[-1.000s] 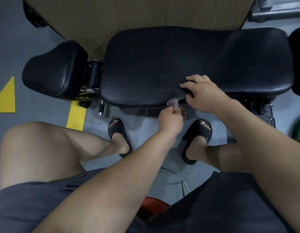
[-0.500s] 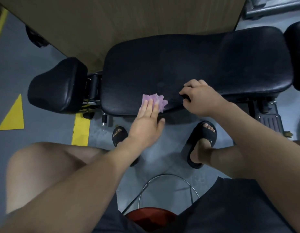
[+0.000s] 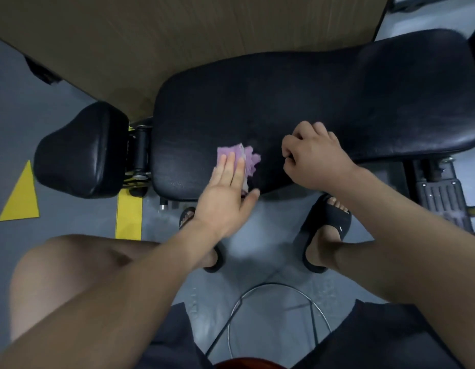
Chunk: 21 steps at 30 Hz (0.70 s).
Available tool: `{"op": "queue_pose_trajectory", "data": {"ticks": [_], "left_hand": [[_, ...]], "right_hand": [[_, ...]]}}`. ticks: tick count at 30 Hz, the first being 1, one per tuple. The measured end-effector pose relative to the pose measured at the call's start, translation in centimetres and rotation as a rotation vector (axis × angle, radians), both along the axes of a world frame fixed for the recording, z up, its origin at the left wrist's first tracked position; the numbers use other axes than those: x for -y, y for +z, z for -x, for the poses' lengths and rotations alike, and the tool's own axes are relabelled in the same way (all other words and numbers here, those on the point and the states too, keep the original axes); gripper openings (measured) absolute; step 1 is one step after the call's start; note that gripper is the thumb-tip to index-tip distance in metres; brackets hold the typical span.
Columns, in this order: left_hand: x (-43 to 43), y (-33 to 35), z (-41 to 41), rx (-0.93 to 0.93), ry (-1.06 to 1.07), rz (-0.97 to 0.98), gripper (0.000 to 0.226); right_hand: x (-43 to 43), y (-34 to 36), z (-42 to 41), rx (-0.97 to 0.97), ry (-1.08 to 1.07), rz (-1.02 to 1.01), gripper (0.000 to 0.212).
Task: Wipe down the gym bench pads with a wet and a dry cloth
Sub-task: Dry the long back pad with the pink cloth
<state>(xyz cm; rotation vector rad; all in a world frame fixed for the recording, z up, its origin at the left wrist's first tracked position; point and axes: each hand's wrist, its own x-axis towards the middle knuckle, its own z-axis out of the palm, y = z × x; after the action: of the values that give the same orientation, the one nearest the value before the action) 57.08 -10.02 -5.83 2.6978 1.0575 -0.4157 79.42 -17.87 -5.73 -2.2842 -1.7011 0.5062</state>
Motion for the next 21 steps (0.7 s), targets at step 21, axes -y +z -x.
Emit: {"op": "queue_pose_trajectory", "data": {"ticks": [21], "left_hand": [[-1.7, 3.5, -4.7, 0.448, 0.085, 0.259, 0.052]], "right_hand": [[-0.7, 1.1, -0.2, -0.109, -0.072, -0.1, 0.013]]}}
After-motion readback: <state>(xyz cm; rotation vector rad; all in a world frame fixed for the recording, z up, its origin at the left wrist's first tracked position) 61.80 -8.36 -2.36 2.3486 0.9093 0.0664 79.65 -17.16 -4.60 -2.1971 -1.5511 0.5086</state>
